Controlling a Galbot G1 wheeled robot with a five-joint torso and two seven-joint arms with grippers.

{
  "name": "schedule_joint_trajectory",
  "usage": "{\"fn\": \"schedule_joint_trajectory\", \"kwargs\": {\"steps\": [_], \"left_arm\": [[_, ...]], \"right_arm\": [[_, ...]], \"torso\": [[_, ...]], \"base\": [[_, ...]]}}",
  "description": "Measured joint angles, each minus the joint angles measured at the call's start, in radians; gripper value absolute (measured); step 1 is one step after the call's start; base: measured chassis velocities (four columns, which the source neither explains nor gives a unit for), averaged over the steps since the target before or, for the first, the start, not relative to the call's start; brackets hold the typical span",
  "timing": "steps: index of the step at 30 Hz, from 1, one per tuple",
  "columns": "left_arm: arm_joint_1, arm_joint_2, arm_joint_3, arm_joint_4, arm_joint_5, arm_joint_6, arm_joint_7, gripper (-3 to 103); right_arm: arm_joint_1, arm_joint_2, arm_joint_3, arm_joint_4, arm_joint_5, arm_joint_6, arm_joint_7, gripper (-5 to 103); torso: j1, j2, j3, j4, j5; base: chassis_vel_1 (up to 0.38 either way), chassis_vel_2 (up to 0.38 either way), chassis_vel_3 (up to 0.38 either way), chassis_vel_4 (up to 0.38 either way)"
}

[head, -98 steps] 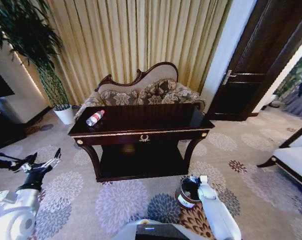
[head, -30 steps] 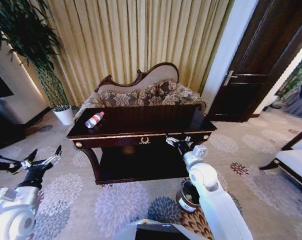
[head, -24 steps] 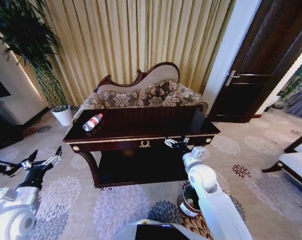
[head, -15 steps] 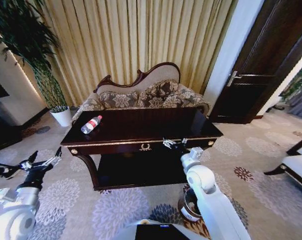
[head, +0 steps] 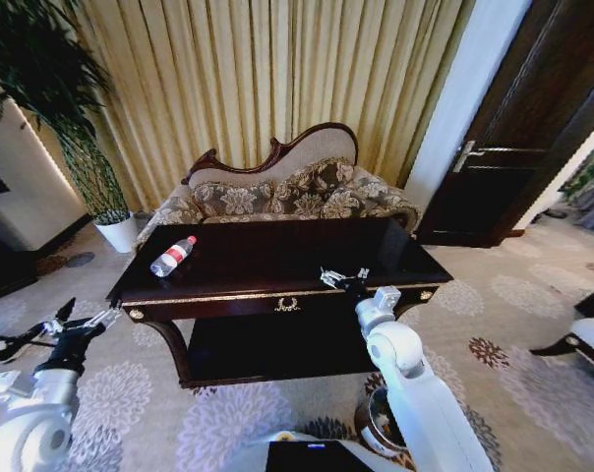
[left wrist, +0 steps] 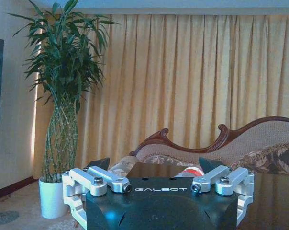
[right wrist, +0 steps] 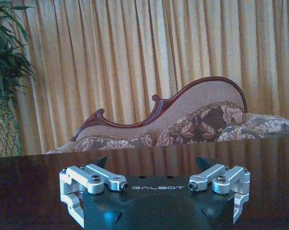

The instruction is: Move to the front of the table and place the trash on the table into the trash bin.

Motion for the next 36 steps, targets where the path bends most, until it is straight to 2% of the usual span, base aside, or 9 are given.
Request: {"fn": "schedule_joint_trajectory", "kwargs": {"steps": [14, 21, 28, 30, 31, 34, 36], "left_arm": [[0.007, 0.007, -0.007, -0.005, -0.004, 0.000, -0.001, 100], [0.004, 0.017, -0.008, 0.010, -0.009, -0.001, -0.006, 100], [-0.018, 0.101, -0.029, 0.028, -0.064, 0.050, -0.026, 100], [-0.041, 0.176, -0.048, 0.055, -0.098, 0.082, -0.037, 100], [-0.041, 0.176, -0.048, 0.055, -0.098, 0.082, -0.037, 100], [-0.073, 0.282, -0.069, 0.094, -0.175, 0.145, -0.054, 100], [-0.086, 0.309, -0.072, 0.107, -0.197, 0.165, -0.060, 100]], "right_arm": [[0.009, 0.019, -0.016, 0.005, -0.003, -0.001, 0.000, 100], [-0.005, 0.018, -0.007, 0.001, -0.044, 0.057, 0.000, 100], [-0.007, 0.019, 0.012, -0.002, -0.047, 0.076, 0.000, 100], [-0.014, 0.023, 0.026, -0.002, -0.046, 0.076, 0.000, 100], [-0.014, 0.023, 0.026, -0.002, -0.046, 0.076, 0.000, 100], [-0.026, 0.029, 0.047, -0.002, -0.046, 0.077, 0.000, 100], [-0.030, 0.030, 0.052, -0.002, -0.046, 0.078, 0.000, 100]], "torso": [[0.000, 0.000, 0.000, 0.0000, 0.0000], [0.000, 0.000, 0.000, 0.0000, 0.0000], [0.000, 0.000, 0.000, 0.0004, -0.0002], [0.000, 0.000, 0.000, 0.0001, -0.0002], [0.000, 0.000, 0.000, 0.0001, -0.0002], [0.000, 0.000, 0.000, -0.0002, 0.0000], [0.000, 0.000, 0.000, 0.0000, -0.0001]], "base": [[-0.078, 0.063, 0.072, -0.078], [-0.061, 0.050, 0.051, -0.056], [-0.006, 0.006, 0.004, -0.007], [0.000, 0.000, 0.000, 0.000], [0.000, 0.000, 0.000, 0.000], [0.000, 0.000, 0.000, 0.000], [0.000, 0.000, 0.000, 0.000]]}}
